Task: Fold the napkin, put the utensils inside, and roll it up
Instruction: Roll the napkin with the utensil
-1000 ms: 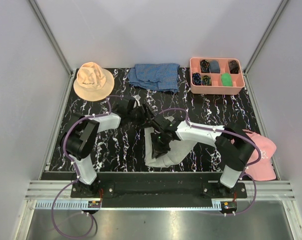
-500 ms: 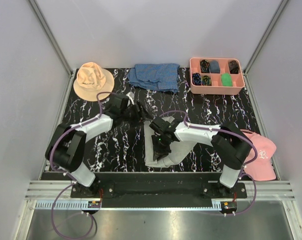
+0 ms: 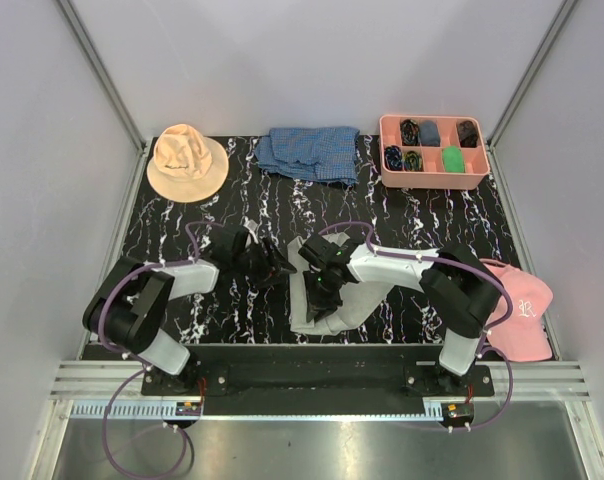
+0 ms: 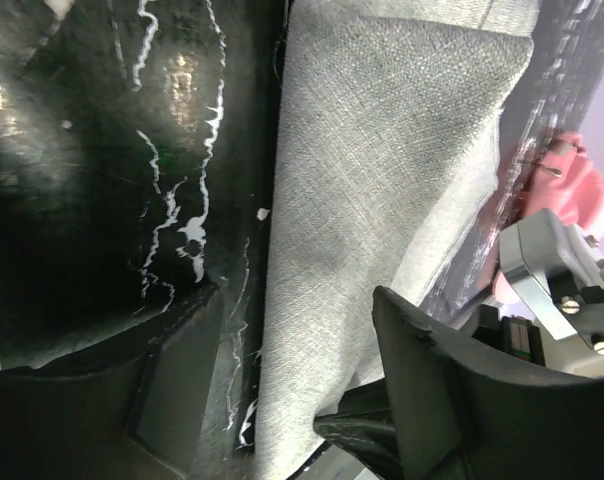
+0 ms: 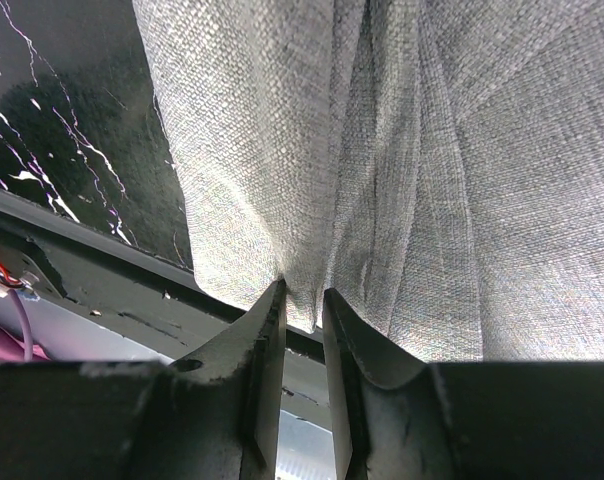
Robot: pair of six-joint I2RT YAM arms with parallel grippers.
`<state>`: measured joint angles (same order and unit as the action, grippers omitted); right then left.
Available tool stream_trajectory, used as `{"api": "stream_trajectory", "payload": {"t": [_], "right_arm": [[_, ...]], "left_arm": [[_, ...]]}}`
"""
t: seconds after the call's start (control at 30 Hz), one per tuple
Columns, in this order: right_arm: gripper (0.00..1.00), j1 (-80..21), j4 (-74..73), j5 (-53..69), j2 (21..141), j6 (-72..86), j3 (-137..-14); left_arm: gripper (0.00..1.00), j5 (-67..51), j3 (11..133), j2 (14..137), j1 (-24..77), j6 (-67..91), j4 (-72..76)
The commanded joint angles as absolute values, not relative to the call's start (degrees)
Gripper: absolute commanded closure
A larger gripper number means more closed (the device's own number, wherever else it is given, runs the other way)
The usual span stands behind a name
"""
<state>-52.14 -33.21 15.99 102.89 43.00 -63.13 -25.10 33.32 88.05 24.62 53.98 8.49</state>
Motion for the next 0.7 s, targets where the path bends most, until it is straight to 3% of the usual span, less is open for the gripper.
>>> {"api": "stream_trajectory", "payload": {"t": [0.0,0.2,0.4,0.67], "right_arm": [[0.71,-52.7,-33.5,15.8,102.8,43.8,-63.4],[0.71,-52.6,-33.5,15.7,102.9,43.8,-63.6],[0.70,-52.7,-33.5,15.3,102.2,43.9,-63.6],[0.46,-52.6,-36.5,12.4,94.6,45.3,-67.8]], "left_arm": [[0.40,-29.2,30.3,90.7,25.0,58.5,21.0],[0.48,-28.1,30.1,92.5,27.2,59.2,21.4],[0.64,-26.4,30.1,92.5,27.6,59.1,20.4],[0.67,-25.7,32.0,92.2,28.8,58.6,17.8]]}}
